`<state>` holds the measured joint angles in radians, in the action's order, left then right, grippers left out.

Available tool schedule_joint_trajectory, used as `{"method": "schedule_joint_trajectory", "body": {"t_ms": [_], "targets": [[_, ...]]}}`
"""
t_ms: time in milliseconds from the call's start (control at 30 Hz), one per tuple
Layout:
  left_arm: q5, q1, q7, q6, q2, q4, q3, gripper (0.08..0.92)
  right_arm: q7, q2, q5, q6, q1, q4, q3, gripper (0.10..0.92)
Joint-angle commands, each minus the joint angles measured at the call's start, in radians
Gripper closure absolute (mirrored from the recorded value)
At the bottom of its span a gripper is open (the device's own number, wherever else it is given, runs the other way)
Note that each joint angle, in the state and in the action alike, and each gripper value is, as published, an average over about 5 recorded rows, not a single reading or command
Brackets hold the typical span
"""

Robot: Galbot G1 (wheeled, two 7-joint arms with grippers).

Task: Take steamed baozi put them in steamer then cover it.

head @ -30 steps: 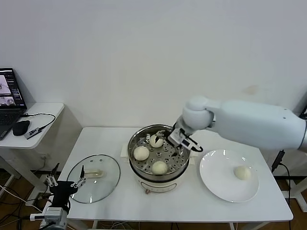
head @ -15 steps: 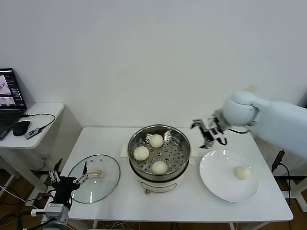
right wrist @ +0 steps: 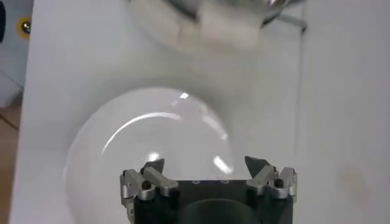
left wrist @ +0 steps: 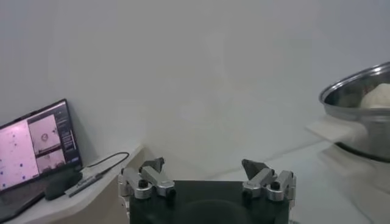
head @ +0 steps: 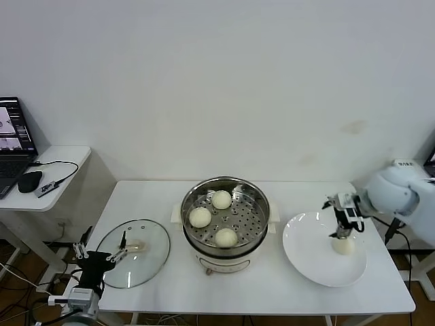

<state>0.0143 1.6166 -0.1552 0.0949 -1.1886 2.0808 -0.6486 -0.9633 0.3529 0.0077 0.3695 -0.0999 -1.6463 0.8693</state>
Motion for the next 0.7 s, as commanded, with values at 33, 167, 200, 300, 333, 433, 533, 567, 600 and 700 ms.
{"method": "schedule_joint_trajectory", "body": {"t_ms": [33, 167, 200, 300, 333, 433, 533, 567, 600, 700], "targets": [[-0.002, 0.004, 0.000, -0.001, 0.002, -0.012, -0.003, 0.177, -0.007, 0.001, -0.109, -0.017, 0.367, 0.131, -0.309, 0.203], [-0.005, 0.009, 0.000, -0.002, -0.001, -0.013, -0.006, 0.177, -0.013, 0.038, -0.144, -0.027, 0.383, 0.189, -0.322, 0.203], [-0.005, 0.010, 0.000, -0.002, -0.002, -0.013, -0.007, 0.177, -0.016, 0.046, -0.153, -0.029, 0.388, 0.202, -0.327, 0.203], [-0.006, 0.013, 0.000, -0.002, -0.003, -0.014, -0.011, 0.177, -0.023, 0.060, -0.177, -0.035, 0.404, 0.231, -0.342, 0.203], [-0.006, 0.013, -0.001, -0.002, -0.004, -0.014, -0.011, 0.177, -0.024, 0.063, -0.185, -0.037, 0.410, 0.239, -0.346, 0.203], [-0.009, 0.013, -0.001, -0.002, -0.007, -0.016, -0.010, 0.177, -0.021, 0.076, -0.211, -0.047, 0.427, 0.272, -0.358, 0.203], [-0.011, 0.012, -0.001, -0.002, -0.009, -0.019, -0.009, 0.177, -0.017, 0.091, -0.229, -0.058, 0.439, 0.304, -0.368, 0.204], [-0.011, 0.012, -0.001, -0.002, -0.009, -0.019, -0.009, 0.177, -0.016, 0.096, -0.233, -0.060, 0.442, 0.314, -0.372, 0.205], [-0.012, 0.012, -0.001, -0.002, -0.009, -0.019, -0.010, 0.177, -0.015, 0.101, -0.236, -0.063, 0.444, 0.323, -0.375, 0.206], [-0.011, 0.014, 0.000, -0.002, -0.007, -0.017, -0.013, 0.177, -0.016, 0.117, -0.249, -0.069, 0.453, 0.346, -0.385, 0.211]]}}
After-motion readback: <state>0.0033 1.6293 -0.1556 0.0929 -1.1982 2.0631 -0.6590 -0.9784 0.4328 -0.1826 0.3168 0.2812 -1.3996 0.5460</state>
